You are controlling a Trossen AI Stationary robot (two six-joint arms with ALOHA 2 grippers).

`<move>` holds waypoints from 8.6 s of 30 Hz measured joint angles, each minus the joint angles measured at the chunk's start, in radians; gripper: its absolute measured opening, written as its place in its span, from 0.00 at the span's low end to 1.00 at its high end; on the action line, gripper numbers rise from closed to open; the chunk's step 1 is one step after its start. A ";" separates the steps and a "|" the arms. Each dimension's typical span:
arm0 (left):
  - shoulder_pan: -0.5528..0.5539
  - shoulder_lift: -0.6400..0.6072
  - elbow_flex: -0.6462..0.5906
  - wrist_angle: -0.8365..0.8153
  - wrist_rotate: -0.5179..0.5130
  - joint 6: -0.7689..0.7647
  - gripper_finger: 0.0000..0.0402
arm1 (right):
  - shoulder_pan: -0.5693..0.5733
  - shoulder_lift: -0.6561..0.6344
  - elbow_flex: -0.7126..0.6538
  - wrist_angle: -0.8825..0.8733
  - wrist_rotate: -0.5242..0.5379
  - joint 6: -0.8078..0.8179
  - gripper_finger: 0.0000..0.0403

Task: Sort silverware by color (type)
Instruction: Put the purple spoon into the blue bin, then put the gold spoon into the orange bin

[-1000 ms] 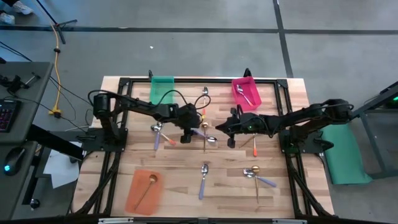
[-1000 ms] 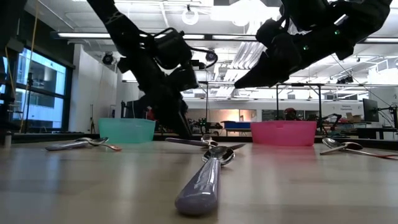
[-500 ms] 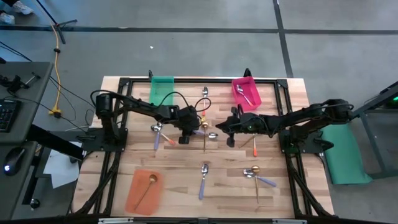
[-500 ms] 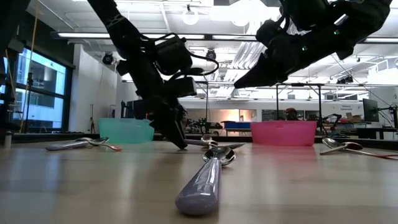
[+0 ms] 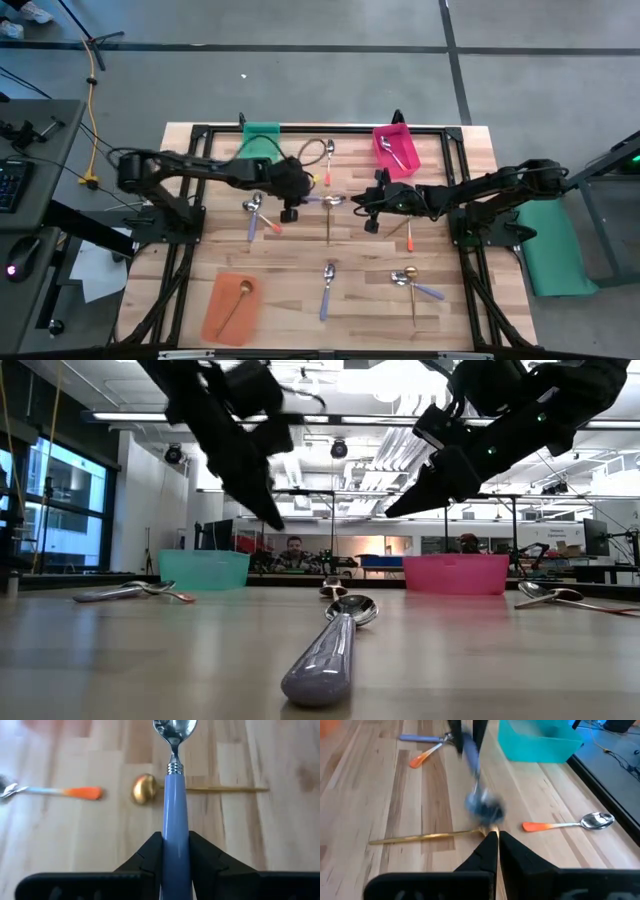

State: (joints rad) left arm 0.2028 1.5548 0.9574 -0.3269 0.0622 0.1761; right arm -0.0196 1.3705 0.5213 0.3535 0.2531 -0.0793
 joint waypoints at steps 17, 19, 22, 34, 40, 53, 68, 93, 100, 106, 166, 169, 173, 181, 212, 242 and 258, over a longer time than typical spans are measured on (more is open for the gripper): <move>0.128 -0.454 -0.210 -0.182 -0.207 -0.319 0.14 | 0.000 0.000 0.000 -0.015 -0.001 0.000 0.00; 0.159 -0.476 -0.238 -0.196 -0.229 -0.342 0.14 | 0.000 0.000 0.000 -0.015 -0.001 0.000 0.00; 0.215 -0.489 -0.276 -0.195 -0.229 -0.377 0.14 | 0.000 0.000 0.000 -0.016 -0.002 0.000 0.00; 0.315 -0.489 -0.334 -0.168 -0.211 -0.410 0.14 | 0.000 0.000 0.000 -0.019 -0.002 0.000 0.00; 0.302 -0.489 -0.334 -0.134 -0.205 -0.443 0.14 | 0.000 0.000 0.000 -0.019 -0.002 0.000 0.00; 0.339 -0.493 -0.327 -0.046 -0.244 -0.495 0.14 | 0.000 0.000 0.000 -0.020 -0.002 0.000 0.00; 0.528 -0.292 -0.342 -0.062 -0.236 -0.488 0.14 | 0.000 0.000 0.000 -0.021 -0.002 0.000 0.00; 0.550 -0.377 -0.341 -0.040 -0.172 -0.405 0.38 | 0.000 0.000 0.000 -0.021 -0.002 0.000 0.00; 0.348 -0.535 -0.341 -0.026 -0.250 -0.371 0.22 | 0.000 0.000 0.000 -0.021 -0.002 0.000 0.00; 0.111 -0.612 -0.341 0.067 -0.339 -0.330 0.12 | 0.000 0.000 0.000 -0.021 -0.002 0.000 0.00; -0.375 -0.598 -0.781 0.792 -0.281 -0.264 0.05 | 0.134 0.000 0.069 -0.249 0.041 0.281 0.19; -0.375 -0.598 -0.781 0.791 -0.281 -0.268 0.05 | 0.163 0.000 0.139 -0.434 0.094 0.290 0.19; -0.375 -0.598 -0.781 0.790 -0.281 -0.268 0.05 | 0.196 0.000 0.239 -0.675 0.116 0.332 0.20; -0.375 -0.598 -0.781 0.776 -0.281 -0.269 0.05 | 0.219 0.003 0.296 -0.960 0.008 0.395 0.20; -0.375 -0.598 -0.781 0.758 -0.281 -0.306 0.05 | 0.124 0.264 0.298 -1.177 -0.104 0.168 0.25; -0.375 -0.598 -0.781 0.757 -0.281 -0.321 0.05 | 0.054 0.266 0.295 -1.155 -0.210 0.148 0.01; -0.376 -0.598 -0.780 0.748 -0.308 -0.383 0.05 | 0.054 0.159 0.291 -1.183 -0.184 0.187 0.00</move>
State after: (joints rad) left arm -0.1730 0.9573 0.1776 0.4210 -0.2455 -0.2073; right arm 0.0345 1.5293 0.8124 -0.8290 0.0692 0.1075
